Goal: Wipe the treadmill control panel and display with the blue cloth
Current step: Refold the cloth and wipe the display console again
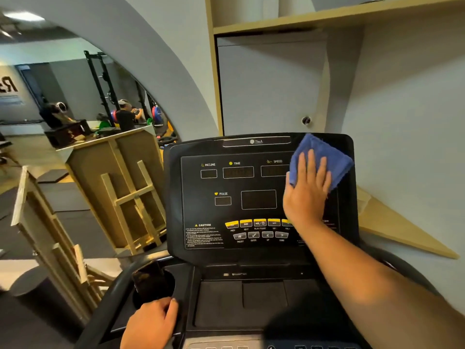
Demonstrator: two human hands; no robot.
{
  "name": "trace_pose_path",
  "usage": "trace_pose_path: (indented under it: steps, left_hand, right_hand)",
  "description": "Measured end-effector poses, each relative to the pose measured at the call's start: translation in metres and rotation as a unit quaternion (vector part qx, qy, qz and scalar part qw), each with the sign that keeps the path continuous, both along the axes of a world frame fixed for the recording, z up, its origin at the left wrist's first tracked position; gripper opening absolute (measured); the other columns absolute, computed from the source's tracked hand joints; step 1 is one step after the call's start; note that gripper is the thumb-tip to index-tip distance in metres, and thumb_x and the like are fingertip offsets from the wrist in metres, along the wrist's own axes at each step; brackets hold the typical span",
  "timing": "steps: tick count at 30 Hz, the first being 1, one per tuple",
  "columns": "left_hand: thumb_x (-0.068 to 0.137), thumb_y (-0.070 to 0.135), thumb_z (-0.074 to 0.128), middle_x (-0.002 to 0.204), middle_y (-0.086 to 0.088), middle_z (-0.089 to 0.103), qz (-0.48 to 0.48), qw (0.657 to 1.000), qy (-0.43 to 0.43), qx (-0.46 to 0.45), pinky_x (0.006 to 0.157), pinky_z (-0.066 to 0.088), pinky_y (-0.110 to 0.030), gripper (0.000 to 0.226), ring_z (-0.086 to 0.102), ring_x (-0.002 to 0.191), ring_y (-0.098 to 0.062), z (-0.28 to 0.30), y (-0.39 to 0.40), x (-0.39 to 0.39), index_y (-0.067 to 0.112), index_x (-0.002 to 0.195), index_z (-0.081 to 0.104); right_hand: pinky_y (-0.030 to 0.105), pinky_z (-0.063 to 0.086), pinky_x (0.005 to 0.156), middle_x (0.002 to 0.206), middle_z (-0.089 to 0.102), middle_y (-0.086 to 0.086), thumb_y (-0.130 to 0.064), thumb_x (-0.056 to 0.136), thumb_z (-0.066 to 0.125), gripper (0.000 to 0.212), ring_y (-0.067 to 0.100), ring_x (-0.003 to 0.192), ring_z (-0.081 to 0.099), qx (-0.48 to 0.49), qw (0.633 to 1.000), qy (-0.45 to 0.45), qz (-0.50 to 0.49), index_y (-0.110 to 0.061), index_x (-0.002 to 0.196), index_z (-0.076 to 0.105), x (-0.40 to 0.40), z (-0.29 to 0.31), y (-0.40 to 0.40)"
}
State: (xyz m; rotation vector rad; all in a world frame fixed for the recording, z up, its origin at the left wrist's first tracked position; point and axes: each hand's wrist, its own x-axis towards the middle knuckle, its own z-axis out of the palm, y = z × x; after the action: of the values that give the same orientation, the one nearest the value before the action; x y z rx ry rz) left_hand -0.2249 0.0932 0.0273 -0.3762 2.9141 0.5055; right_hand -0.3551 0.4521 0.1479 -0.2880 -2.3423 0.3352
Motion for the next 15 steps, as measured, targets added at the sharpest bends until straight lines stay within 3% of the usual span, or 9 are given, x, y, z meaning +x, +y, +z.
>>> trace_pose_path:
  steps: [2, 4, 7, 9, 11, 13, 15]
  left_hand:
    - [0.1, 0.058, 0.04, 0.108, 0.007, 0.075, 0.002, 1.0, 0.008, -0.002, 0.088, 0.053, -0.03, 0.038, 0.068, 0.1, -0.015, 0.002, 0.0, 0.001, 0.041, 0.096, 0.074]
    - [0.1, 0.058, 0.039, 0.109, 0.007, 0.075, 0.0, 1.0, 0.008, -0.001, 0.089, 0.052, -0.029, 0.038, 0.068, 0.1, -0.015, 0.005, 0.0, 0.002, 0.041, 0.099, 0.074]
    - [0.099, 0.059, 0.039, 0.109, 0.006, 0.075, 0.001, 1.0, 0.011, 0.007, 0.089, 0.053, -0.029, 0.038, 0.069, 0.1, -0.015, 0.005, 0.001, 0.002, 0.042, 0.095, 0.072]
    - [0.099, 0.058, 0.039, 0.107, 0.004, 0.076, 0.003, 1.0, 0.02, 0.007, 0.087, 0.053, -0.031, 0.037, 0.07, 0.101, -0.018, 0.004, -0.001, 0.002, 0.041, 0.082, 0.066]
    - [0.1, 0.056, 0.04, 0.102, 0.001, 0.076, -0.001, 1.0, 0.031, 0.008, 0.083, 0.052, -0.033, 0.04, 0.07, 0.099, -0.022, 0.001, -0.003, 0.003, 0.035, 0.071, 0.058]
    - [0.1, 0.054, 0.04, 0.097, -0.001, 0.076, -0.01, 0.999, 0.044, 0.006, 0.081, 0.052, -0.035, 0.042, 0.071, 0.096, -0.024, -0.001, -0.004, 0.005, 0.031, 0.069, 0.056]
    - [0.101, 0.053, 0.04, 0.089, -0.001, 0.075, -0.018, 0.998, 0.061, 0.006, 0.077, 0.052, -0.036, 0.042, 0.071, 0.092, -0.025, -0.001, -0.005, 0.009, 0.031, 0.068, 0.056]
  right_hand:
    - [0.061, 0.012, 0.121, 0.166, 0.015, 0.016, -0.047, 0.101, 0.021, 0.069, 0.042, 0.152, 0.007, -0.099, 0.994, 0.018, -0.036, -0.009, 0.158, 0.018, -0.01, 0.016, -0.054]
    - [0.062, 0.012, 0.121, 0.166, 0.015, 0.017, -0.049, 0.101, 0.02, 0.071, 0.044, 0.152, 0.007, -0.086, 0.996, 0.01, 0.008, -0.009, 0.158, 0.019, -0.018, 0.024, -0.111]
    - [0.059, 0.005, 0.122, 0.167, 0.009, 0.014, -0.053, 0.101, 0.028, 0.072, 0.043, 0.152, 0.003, 0.113, 0.982, -0.015, 0.151, -0.012, 0.159, 0.015, -0.022, 0.01, -0.18]
    - [0.056, 0.0, 0.122, 0.168, 0.01, 0.012, -0.053, 0.1, 0.042, 0.075, 0.041, 0.153, 0.001, 0.245, 0.939, -0.022, 0.241, -0.014, 0.159, 0.017, -0.023, -0.004, -0.195]
    - [0.053, -0.006, 0.122, 0.168, 0.01, 0.008, -0.049, 0.1, 0.044, 0.073, 0.037, 0.154, -0.001, 0.351, 0.879, -0.034, 0.32, -0.016, 0.16, 0.017, -0.024, -0.012, -0.182]
    - [0.049, -0.008, 0.123, 0.168, 0.012, 0.004, -0.044, 0.101, 0.041, 0.068, 0.032, 0.155, -0.001, 0.412, 0.822, -0.057, 0.389, -0.02, 0.16, 0.018, -0.021, -0.022, -0.153]
    - [0.049, -0.003, 0.124, 0.168, 0.015, 0.001, -0.04, 0.102, 0.037, 0.062, 0.027, 0.155, 0.0, 0.415, 0.811, -0.068, 0.406, -0.023, 0.159, 0.021, -0.011, -0.033, -0.118]
